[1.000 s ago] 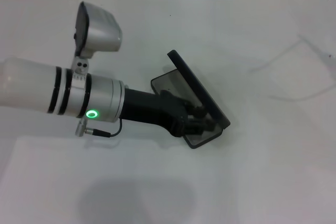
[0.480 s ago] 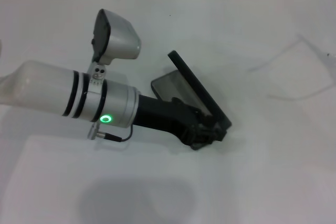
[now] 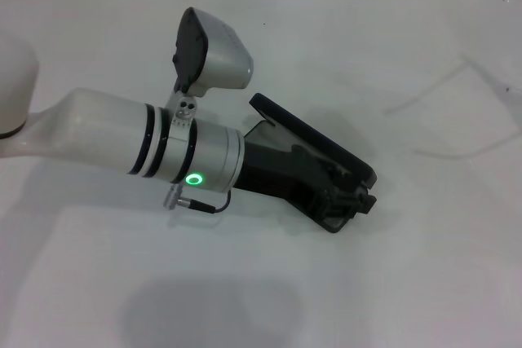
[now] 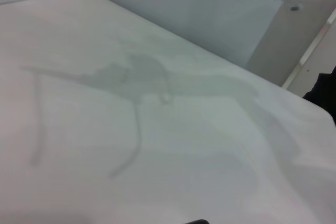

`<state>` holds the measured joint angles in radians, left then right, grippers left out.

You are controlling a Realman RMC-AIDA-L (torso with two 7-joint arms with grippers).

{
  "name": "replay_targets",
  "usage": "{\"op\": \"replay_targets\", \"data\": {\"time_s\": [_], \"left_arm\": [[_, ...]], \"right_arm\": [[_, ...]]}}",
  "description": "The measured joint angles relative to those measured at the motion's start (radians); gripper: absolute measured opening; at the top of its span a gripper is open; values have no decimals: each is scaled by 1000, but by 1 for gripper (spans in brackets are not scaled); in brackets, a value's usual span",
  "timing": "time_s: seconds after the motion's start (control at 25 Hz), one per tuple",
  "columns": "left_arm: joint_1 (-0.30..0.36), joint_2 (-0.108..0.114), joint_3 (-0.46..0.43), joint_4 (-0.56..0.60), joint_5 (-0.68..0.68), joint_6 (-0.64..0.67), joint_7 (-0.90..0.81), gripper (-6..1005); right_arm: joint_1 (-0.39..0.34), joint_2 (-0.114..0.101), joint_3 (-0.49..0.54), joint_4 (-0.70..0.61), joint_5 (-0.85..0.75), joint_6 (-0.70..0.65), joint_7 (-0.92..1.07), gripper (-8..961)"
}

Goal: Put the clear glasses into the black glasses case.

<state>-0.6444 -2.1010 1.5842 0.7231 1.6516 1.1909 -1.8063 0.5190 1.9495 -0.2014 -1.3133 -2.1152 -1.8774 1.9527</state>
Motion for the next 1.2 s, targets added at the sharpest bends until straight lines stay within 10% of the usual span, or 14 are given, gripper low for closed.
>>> {"op": "replay_targets", "data": {"time_s": [1.2], "left_arm": [[-37, -1, 34, -16, -132, -142, 5, 369]], "right_arm": [[-32, 9, 7, 16, 10, 0, -20, 51]]}}
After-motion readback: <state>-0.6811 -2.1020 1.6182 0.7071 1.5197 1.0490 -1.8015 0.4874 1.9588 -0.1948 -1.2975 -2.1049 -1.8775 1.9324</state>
